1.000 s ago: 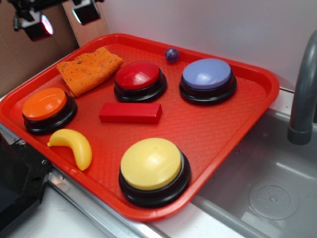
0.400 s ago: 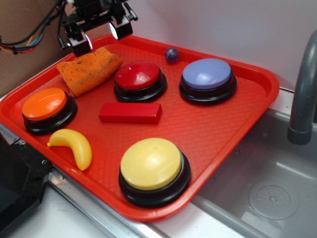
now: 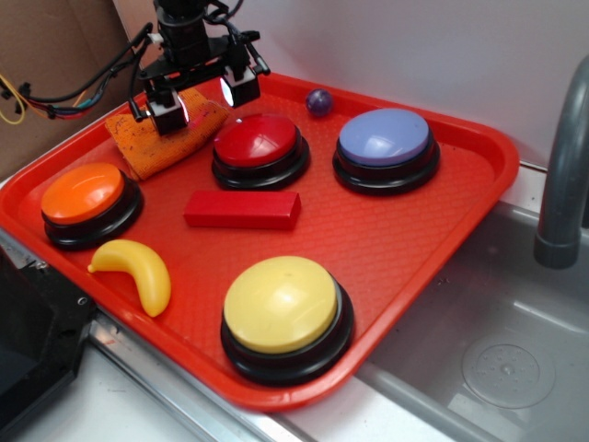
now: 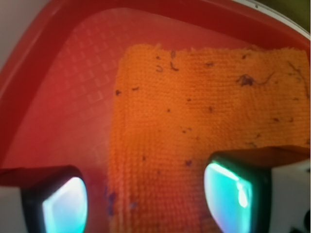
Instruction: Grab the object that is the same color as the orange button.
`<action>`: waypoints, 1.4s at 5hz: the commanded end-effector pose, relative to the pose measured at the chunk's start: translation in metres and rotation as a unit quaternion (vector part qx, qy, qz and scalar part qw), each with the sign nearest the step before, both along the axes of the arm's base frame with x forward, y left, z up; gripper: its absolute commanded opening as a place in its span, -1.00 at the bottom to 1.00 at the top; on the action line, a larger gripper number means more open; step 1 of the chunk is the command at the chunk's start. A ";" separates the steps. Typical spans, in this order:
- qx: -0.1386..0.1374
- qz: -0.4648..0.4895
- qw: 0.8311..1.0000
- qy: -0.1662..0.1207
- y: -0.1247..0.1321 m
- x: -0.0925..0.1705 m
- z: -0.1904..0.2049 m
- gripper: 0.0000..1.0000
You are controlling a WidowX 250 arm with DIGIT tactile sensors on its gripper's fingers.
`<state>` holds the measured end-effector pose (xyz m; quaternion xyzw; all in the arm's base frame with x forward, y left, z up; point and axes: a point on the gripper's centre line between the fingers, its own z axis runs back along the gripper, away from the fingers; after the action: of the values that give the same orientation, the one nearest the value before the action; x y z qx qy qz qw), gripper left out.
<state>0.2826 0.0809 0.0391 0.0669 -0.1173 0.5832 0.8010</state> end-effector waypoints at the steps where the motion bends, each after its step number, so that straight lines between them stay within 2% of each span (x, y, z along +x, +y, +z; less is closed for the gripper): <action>1: 0.000 -0.002 1.000 -0.007 0.008 -0.008 0.005 -1.00; 3: 0.003 0.007 1.000 -0.003 0.012 -0.013 0.006 -1.00; 4: 0.008 -0.004 1.000 -0.011 0.014 -0.014 0.014 -1.00; 5: 0.012 -0.069 0.997 -0.034 0.018 -0.019 0.043 -1.00; 6: 0.004 -0.166 0.986 -0.017 0.011 -0.014 0.069 -1.00; 7: -0.004 -0.287 0.958 -0.022 -0.006 -0.016 0.107 -1.00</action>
<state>0.2629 0.0611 0.1281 0.0167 -0.1154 0.3319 0.9361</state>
